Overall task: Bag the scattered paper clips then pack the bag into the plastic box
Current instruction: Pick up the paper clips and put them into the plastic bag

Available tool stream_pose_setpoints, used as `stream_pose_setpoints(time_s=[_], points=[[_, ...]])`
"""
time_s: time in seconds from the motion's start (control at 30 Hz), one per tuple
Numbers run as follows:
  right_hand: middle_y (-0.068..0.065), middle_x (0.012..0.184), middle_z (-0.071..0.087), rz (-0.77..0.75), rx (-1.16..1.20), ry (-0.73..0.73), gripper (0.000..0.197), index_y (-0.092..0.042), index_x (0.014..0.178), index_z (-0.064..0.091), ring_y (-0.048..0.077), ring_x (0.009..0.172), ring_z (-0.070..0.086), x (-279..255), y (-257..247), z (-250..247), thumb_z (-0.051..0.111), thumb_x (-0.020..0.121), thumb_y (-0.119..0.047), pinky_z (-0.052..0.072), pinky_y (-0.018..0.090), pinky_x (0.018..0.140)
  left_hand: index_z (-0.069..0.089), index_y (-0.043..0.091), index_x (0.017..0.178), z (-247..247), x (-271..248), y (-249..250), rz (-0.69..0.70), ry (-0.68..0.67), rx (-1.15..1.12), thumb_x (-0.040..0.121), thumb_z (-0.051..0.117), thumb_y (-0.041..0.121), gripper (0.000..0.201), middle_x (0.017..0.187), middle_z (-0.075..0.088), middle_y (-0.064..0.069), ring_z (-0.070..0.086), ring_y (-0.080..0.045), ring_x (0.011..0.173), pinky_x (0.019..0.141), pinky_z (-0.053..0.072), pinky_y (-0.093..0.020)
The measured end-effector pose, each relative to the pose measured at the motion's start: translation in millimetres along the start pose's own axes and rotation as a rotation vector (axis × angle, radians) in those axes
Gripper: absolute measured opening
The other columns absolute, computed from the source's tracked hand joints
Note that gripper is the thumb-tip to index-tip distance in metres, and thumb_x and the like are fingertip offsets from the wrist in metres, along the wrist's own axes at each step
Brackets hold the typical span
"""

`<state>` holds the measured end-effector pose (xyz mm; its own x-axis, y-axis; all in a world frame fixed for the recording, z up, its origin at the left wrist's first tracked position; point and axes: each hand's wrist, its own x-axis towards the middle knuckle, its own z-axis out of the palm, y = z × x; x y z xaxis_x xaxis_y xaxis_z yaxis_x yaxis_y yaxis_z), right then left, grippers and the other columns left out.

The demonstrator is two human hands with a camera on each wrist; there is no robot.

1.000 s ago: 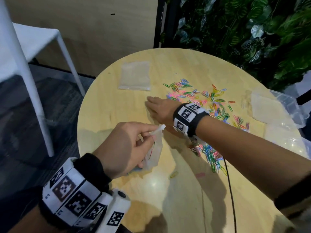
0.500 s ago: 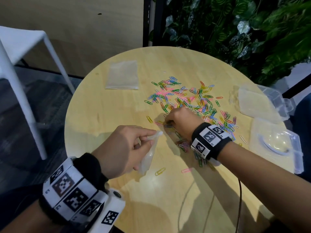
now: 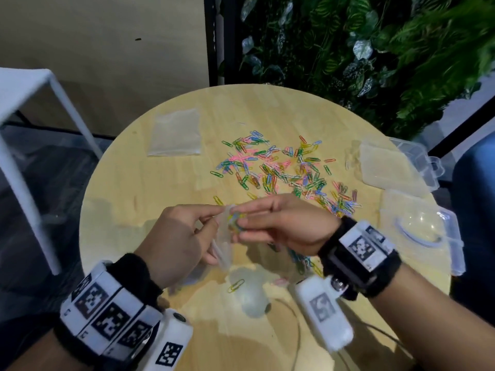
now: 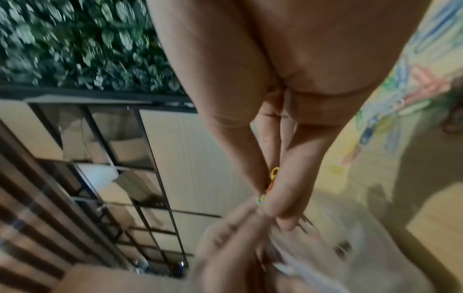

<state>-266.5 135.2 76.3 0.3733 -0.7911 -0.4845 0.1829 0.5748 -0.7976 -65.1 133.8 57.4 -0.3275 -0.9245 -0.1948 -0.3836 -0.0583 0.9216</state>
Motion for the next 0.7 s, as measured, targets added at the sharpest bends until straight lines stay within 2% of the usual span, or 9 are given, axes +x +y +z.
stream_pose_setpoints(time_s=[0.07,0.13,0.2,0.23,0.3,0.4,0.5,0.6,0.7], points=[[0.008,0.073,0.069,0.028,-0.038,0.036,0.019,0.008,0.106,0.064,0.010,0.061,0.068,7.6,16.5,8.6,0.055,0.089,0.007,0.059,0.021,0.073,0.074,0.047,0.093,3.9,1.5,3.9,0.026,-0.003,-0.025,0.096,0.059,0.021,0.030,0.070,0.073,-0.014,0.074,-0.032,0.062,0.068,0.063,-0.048],[0.018,0.084,0.067,0.032,-0.044,0.091,0.018,0.009,0.104,0.065,0.012,0.066,0.064,16.3,27.4,13.7,0.052,0.093,0.003,0.058,0.024,0.080,0.074,0.049,0.088,7.1,2.2,4.7,0.045,-0.002,-0.029,0.095,0.060,0.021,0.032,0.072,0.072,-0.012,0.075,-0.032,0.064,0.068,0.062,-0.048],[0.020,0.097,0.068,0.017,-0.033,0.075,0.022,0.001,0.095,0.068,0.014,0.075,0.065,21.2,32.4,17.0,0.046,0.094,0.005,0.055,0.022,0.084,0.074,0.041,0.095,10.8,4.0,1.3,0.034,0.007,-0.017,0.095,0.060,0.017,0.028,0.068,0.069,-0.003,0.075,-0.034,0.067,0.071,0.062,-0.049],[0.015,0.093,0.069,-0.002,-0.066,0.053,0.026,-0.003,0.092,0.069,0.012,0.073,0.065,23.0,34.8,17.1,0.046,0.093,0.008,0.055,0.020,0.081,0.073,0.039,0.100,11.6,5.1,-1.4,0.022,0.014,-0.013,0.096,0.060,0.015,0.027,0.066,0.069,0.001,0.075,-0.034,0.068,0.072,0.062,-0.049],[0.009,0.080,0.069,-0.098,-0.335,0.092,0.024,-0.010,0.089,0.071,0.009,0.064,0.064,22.7,37.6,17.5,0.053,0.089,0.006,0.057,0.024,0.074,0.071,0.031,0.112,12.0,6.5,-6.0,0.005,0.016,-0.021,0.096,0.059,0.013,0.027,0.070,0.073,0.000,0.075,-0.035,0.069,0.076,0.062,-0.049],[0.003,0.074,0.074,-0.314,-0.919,0.253,0.011,-0.016,0.080,0.077,0.013,0.064,0.066,21.0,39.5,18.6,0.066,0.080,-0.013,0.058,0.038,0.073,0.070,0.024,0.121,9.2,5.5,-8.0,-0.004,0.001,-0.033,0.097,0.059,0.015,0.028,0.077,0.075,-0.014,0.076,-0.032,0.068,0.079,0.061,-0.046],[0.002,0.077,0.074,-0.411,-1.167,0.134,0.014,-0.018,0.086,0.078,0.017,0.071,0.067,17.2,23.0,26.8,0.064,0.084,-0.019,0.053,0.035,0.074,0.070,0.023,0.120,2.8,4.8,-7.2,-0.017,0.037,-0.045,0.096,0.060,0.017,0.027,0.075,0.076,-0.013,0.075,-0.032,0.063,0.073,0.062,-0.047],[0.003,0.083,0.076,-0.392,-1.084,0.013,0.014,-0.015,0.098,0.076,0.009,0.069,0.067,18.3,-7.0,21.8,0.065,0.089,-0.016,0.057,0.029,0.075,0.071,0.022,0.114,-14.6,4.8,-5.3,-0.030,0.105,-0.065,0.094,0.063,0.013,0.024,0.068,0.073,0.001,0.073,-0.033,0.058,0.063,0.061,-0.050],[0.015,0.094,0.074,-0.334,-0.829,0.090,0.018,-0.002,0.104,0.072,0.019,0.078,0.068,38.5,-37.6,-8.7,0.060,0.091,-0.005,0.059,0.038,0.079,0.074,0.023,0.110,-40.3,4.7,1.2,-0.030,0.158,-0.074,0.094,0.063,0.014,0.021,0.062,0.066,0.005,0.072,-0.031,0.055,0.064,0.062,-0.047]])
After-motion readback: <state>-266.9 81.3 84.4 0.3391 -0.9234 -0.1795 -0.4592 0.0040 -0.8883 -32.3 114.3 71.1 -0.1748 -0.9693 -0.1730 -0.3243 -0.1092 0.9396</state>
